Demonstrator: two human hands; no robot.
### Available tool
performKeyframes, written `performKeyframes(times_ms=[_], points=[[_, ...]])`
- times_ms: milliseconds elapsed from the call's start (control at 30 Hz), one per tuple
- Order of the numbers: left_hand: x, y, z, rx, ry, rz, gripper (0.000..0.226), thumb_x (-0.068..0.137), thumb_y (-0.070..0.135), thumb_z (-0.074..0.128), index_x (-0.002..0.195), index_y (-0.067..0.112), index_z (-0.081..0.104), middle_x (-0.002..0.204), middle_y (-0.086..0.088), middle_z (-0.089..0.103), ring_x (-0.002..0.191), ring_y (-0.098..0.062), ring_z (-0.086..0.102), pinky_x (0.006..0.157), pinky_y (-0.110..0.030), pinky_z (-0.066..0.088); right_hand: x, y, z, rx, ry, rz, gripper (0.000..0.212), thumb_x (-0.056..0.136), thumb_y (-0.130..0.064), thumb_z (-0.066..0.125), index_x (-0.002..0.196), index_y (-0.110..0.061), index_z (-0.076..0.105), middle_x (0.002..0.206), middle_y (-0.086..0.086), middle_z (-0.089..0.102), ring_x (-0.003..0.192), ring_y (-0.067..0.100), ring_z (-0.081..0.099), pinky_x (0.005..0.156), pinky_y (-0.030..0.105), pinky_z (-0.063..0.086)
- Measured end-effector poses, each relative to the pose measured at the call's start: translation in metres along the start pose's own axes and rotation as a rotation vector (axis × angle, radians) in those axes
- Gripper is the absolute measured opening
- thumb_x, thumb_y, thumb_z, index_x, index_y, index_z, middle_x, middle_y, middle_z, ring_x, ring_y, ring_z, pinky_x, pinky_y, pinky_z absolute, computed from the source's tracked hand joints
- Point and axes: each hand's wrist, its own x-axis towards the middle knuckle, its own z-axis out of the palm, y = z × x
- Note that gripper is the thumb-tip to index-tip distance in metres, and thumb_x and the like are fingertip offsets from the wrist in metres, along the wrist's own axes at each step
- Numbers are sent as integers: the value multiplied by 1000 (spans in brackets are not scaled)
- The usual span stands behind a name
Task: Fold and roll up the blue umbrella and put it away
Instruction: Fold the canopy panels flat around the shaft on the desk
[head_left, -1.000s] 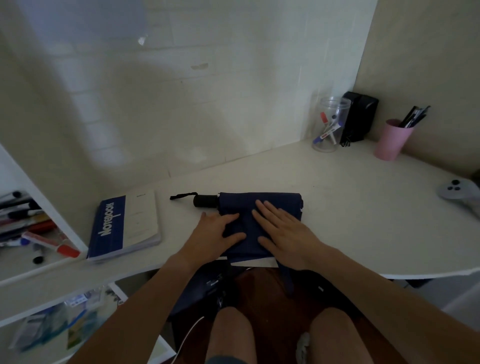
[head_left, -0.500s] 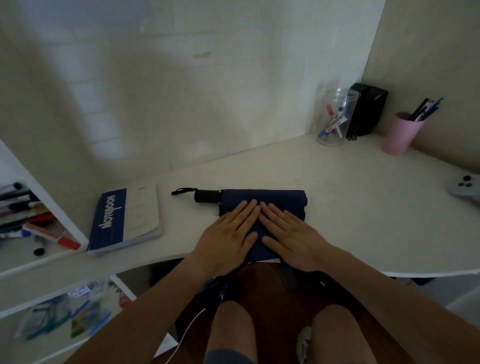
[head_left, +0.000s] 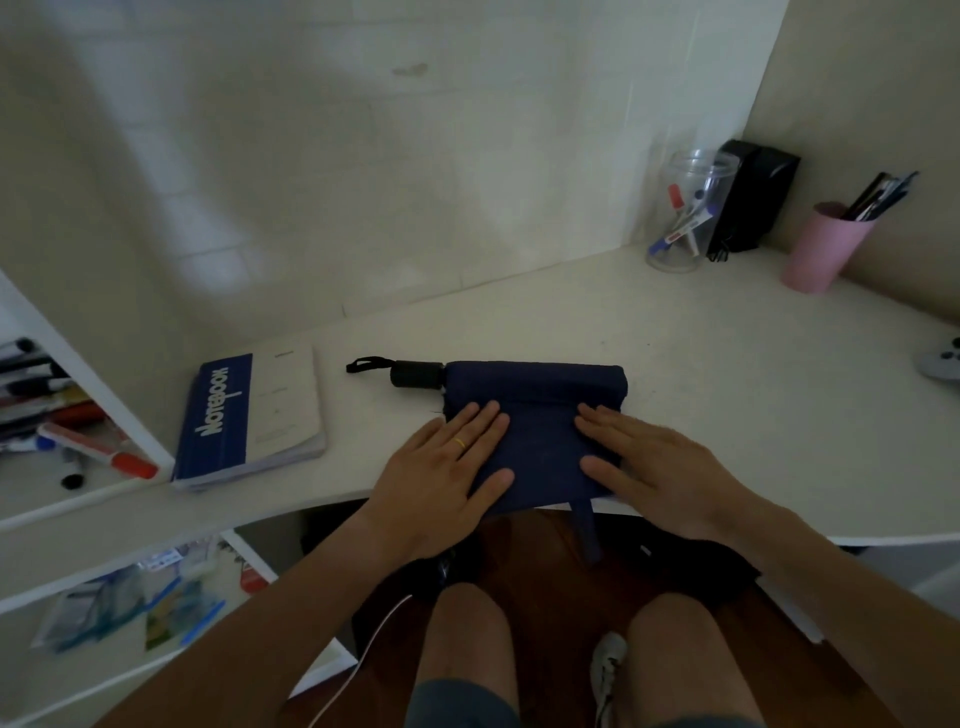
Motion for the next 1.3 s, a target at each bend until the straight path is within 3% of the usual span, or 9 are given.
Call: performKeyframes(times_ms=[67,133,200,300,400,833,1033,1167,1300], points=[[1,0,0,9,-11,-6,71,99,64,4,161,28,4,169,9,1,156,-8,-1,127,-38,10,21,-4,-22,41,168,37,39,98,-50,49,128,-32,65,129,-14,66,122,15,59,99,33,46],[1,1,-1,17,-23,-6,72,99,64,3,161,28,3,169,9,0,156,-9,-1,127,-38,10,54,-1,-41,46,326,30,27,95,-47,56,106,-29,72,97,-12,68,100,20,63,81,33,48],[1,1,-2,21,-28,-4,74,98,65,0,161,28,3,169,8,0,156,-9,-1,127,-38,11,89,4,-56,42,262,49,38,92,-52,59,119,-27,68,112,-5,65,112,24,57,93,36,46],[1,2,-4,21,-6,6,79,96,67,-5,161,26,8,169,6,4,156,-12,4,127,-39,14,120,4,-70,172,-208,133,57,94,-52,60,141,-19,57,142,-3,56,132,22,49,112,34,35],[3,1,-6,44,-4,20,77,98,64,1,161,23,13,169,2,9,156,-15,10,126,-40,16,130,10,-74,240,-383,97,40,93,-43,65,126,-20,69,126,-7,68,120,17,61,102,29,46],[0,2,-16,115,169,123,62,105,53,28,145,12,51,135,-5,62,124,-20,57,119,-41,32,96,4,-48,-17,-82,-194,37,83,-40,76,105,-33,48,103,-9,66,88,16,62,75,34,48],[16,-7,-48,31,385,90,30,98,36,53,114,15,67,93,-5,71,85,-24,64,82,-41,52,75,13,-20,-205,254,-475,35,85,-36,73,110,-22,52,96,-4,61,81,18,54,66,36,48],[44,-18,-56,-58,51,85,51,99,31,56,147,16,47,141,-9,56,125,-29,53,100,-44,50,70,14,-11,-269,384,-553,28,88,-33,69,107,-16,58,94,1,63,80,22,56,64,34,45],[59,-22,-63,-21,-84,123,44,100,34,57,142,22,53,128,-4,64,111,-25,60,93,-42,50,71,15,-19,-107,222,-455,30,85,-37,70,107,-25,54,101,-2,60,90,20,55,72,36,49]])
